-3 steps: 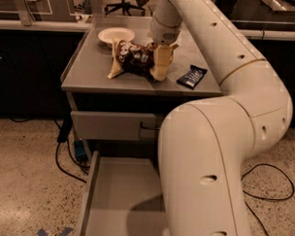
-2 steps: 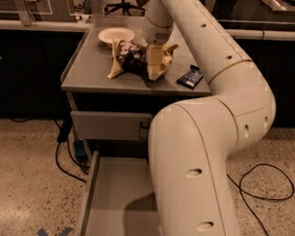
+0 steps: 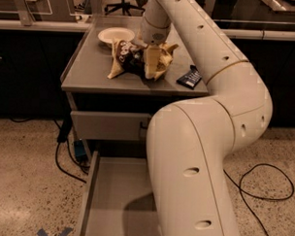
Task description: Place brown chip bag into middle drawer
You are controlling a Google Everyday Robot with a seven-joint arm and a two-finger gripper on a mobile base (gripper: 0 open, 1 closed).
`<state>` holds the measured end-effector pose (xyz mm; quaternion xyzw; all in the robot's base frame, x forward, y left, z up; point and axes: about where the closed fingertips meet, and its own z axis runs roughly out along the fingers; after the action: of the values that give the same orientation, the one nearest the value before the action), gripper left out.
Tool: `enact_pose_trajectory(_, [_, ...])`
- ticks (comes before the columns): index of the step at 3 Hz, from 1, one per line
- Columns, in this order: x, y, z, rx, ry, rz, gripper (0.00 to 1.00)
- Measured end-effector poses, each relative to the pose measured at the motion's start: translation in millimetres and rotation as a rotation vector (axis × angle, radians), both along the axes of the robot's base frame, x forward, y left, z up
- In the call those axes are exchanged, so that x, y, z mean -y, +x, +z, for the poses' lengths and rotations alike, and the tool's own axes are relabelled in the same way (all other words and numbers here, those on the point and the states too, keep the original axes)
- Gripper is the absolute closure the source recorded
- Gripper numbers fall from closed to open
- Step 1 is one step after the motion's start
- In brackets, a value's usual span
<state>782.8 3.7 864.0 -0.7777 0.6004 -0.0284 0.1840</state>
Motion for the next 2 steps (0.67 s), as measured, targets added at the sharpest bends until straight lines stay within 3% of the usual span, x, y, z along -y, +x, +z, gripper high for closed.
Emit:
enact_pose_trajectory(1, [0.0, 0.0, 0.0, 0.000, 0.000, 0.000, 0.48])
enact_pose_trajectory(2, [0.0, 0.0, 0.0, 0.000, 0.000, 0.000, 0.72])
